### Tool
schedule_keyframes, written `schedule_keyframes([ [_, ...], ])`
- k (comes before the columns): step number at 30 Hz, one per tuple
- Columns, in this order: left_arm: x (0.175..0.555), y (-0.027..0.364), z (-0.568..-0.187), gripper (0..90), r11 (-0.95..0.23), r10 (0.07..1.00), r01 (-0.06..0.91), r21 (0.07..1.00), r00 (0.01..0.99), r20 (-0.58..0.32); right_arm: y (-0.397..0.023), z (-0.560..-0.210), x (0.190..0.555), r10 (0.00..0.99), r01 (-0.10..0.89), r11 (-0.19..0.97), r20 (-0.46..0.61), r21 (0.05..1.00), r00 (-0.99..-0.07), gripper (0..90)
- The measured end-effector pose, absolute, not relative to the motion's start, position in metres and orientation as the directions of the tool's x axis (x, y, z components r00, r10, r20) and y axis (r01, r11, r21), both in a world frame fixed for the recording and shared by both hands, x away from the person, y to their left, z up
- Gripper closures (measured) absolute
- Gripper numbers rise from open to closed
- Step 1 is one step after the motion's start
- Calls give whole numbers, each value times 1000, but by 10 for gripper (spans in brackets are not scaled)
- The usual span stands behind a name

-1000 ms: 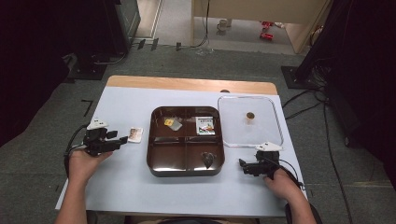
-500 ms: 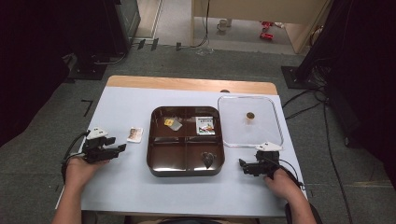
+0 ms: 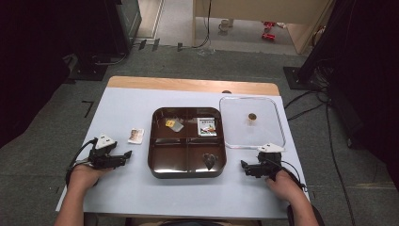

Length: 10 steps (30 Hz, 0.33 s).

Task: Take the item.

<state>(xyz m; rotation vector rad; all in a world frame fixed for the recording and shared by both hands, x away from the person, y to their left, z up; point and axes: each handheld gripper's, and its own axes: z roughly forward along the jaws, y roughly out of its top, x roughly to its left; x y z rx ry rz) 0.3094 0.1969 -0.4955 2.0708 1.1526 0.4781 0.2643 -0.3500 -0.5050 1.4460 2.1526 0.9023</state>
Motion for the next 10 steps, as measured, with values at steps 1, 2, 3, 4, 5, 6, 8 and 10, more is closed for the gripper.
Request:
schedule_keyframes([
  [1, 309, 197, -496, 256, -352, 845, 583, 732, 534, -20, -350, -505, 264, 921, 667, 259, 30, 698, -389, 0],
  [2, 309, 197, -496, 255, -352, 846, 582, 733, 533, -17, -350, -505, 264, 920, 667, 259, 30, 698, -390, 0],
  [3, 309, 196, -496, 255, -354, 846, 582, 732, 533, -15, -350, -505, 264, 921, 667, 259, 30, 698, -390, 0],
  [4, 309, 196, -496, 254, -355, 846, 581, 732, 534, -14, -350, -505, 264, 921, 667, 259, 30, 698, -389, 0],
  [5, 309, 196, -496, 254, -355, 846, 581, 732, 534, -13, -350, -505, 264, 921, 667, 259, 30, 698, -389, 0],
  [6, 309, 196, -496, 254, -356, 846, 581, 732, 534, -13, -350, -505, 264, 921, 667, 259, 30, 699, -389, 0],
  [8, 309, 196, -496, 253, -359, 845, 580, 731, 535, -10, -350, -505, 264, 920, 667, 260, 30, 699, -390, 0],
  [10, 309, 195, -495, 253, -360, 846, 580, 731, 533, -6, -350, -505, 264, 920, 667, 259, 30, 699, -390, 0],
])
